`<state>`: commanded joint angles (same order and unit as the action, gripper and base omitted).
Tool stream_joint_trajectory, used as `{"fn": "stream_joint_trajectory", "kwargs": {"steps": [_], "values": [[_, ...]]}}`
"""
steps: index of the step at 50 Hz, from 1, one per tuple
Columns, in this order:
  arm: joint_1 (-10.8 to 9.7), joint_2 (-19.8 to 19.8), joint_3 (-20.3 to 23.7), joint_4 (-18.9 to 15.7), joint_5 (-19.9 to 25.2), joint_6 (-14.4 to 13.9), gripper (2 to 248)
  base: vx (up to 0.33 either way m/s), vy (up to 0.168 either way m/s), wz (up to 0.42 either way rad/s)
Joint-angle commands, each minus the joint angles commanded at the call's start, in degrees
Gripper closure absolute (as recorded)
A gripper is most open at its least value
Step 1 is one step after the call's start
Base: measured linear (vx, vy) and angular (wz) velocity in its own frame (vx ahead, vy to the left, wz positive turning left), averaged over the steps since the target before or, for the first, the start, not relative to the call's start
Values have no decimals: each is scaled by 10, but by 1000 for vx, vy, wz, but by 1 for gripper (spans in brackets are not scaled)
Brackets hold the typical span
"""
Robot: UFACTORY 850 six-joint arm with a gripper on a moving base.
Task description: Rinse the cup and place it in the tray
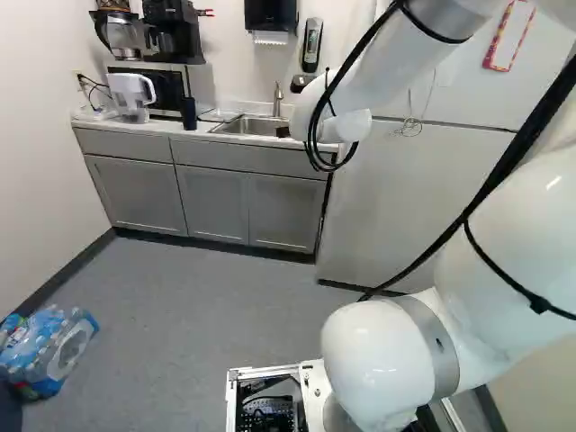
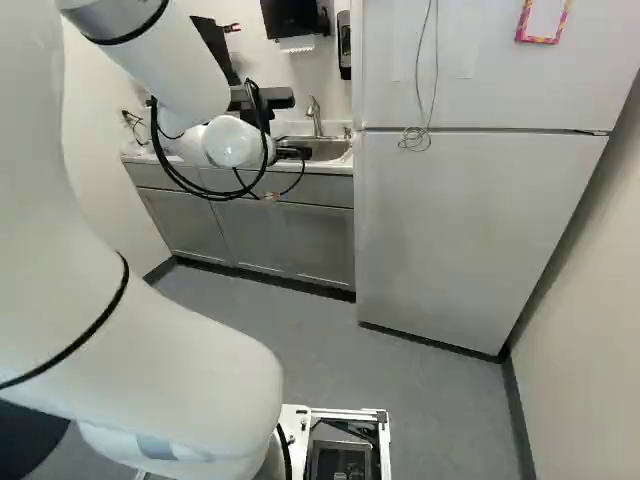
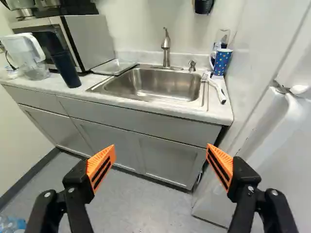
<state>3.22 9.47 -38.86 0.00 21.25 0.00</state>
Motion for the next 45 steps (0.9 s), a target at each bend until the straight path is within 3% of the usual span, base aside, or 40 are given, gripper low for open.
{"fn": "stream_joint_trajectory", "kwargs": {"steps": [28, 45], "values": [[-4, 8, -28, 0, -53, 0, 3, 0, 0, 0], [-6, 11, -46, 0, -54, 0, 3, 0, 0, 0]]}}
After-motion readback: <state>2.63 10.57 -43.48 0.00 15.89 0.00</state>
